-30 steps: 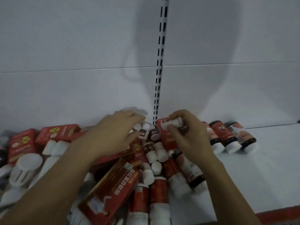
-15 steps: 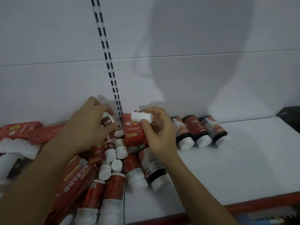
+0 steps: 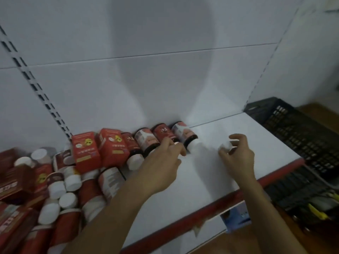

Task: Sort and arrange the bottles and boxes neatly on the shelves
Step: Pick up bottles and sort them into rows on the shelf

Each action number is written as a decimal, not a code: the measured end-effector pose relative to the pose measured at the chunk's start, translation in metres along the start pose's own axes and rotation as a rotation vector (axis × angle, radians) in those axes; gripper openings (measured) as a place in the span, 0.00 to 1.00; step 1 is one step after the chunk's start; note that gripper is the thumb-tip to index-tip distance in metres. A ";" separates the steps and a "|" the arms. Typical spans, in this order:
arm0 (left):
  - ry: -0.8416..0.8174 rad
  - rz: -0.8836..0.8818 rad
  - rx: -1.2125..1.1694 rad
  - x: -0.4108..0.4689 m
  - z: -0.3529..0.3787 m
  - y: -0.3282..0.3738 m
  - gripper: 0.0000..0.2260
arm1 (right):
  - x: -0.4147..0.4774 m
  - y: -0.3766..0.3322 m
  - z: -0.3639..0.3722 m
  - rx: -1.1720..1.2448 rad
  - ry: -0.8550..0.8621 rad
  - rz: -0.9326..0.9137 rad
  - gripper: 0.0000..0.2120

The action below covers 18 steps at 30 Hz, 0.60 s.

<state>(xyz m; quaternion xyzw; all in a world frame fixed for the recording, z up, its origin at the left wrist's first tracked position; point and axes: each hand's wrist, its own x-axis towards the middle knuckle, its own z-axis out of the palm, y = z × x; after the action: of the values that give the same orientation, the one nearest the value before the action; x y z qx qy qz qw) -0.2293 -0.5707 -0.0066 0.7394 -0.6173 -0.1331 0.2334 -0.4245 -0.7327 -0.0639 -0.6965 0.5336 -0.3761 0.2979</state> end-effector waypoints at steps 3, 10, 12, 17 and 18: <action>-0.197 0.119 0.211 0.024 0.042 0.025 0.14 | 0.015 0.020 -0.003 -0.159 -0.103 -0.067 0.21; -0.143 0.090 0.303 0.045 0.069 0.044 0.37 | 0.005 0.031 -0.018 -0.139 -0.043 -0.027 0.36; -0.078 0.123 0.292 0.032 0.058 0.044 0.38 | -0.015 0.027 -0.020 -0.173 0.042 -0.073 0.34; 0.067 0.076 0.315 -0.019 -0.012 0.012 0.22 | -0.065 -0.019 0.015 -0.169 0.182 -0.323 0.20; 0.084 0.029 0.331 -0.031 -0.031 -0.002 0.20 | -0.073 -0.036 0.029 -0.134 0.155 -0.365 0.18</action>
<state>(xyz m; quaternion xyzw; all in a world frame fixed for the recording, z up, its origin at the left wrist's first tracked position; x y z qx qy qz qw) -0.2187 -0.5348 0.0158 0.7637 -0.6311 0.0048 0.1358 -0.3926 -0.6526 -0.0655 -0.7688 0.4437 -0.4399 0.1358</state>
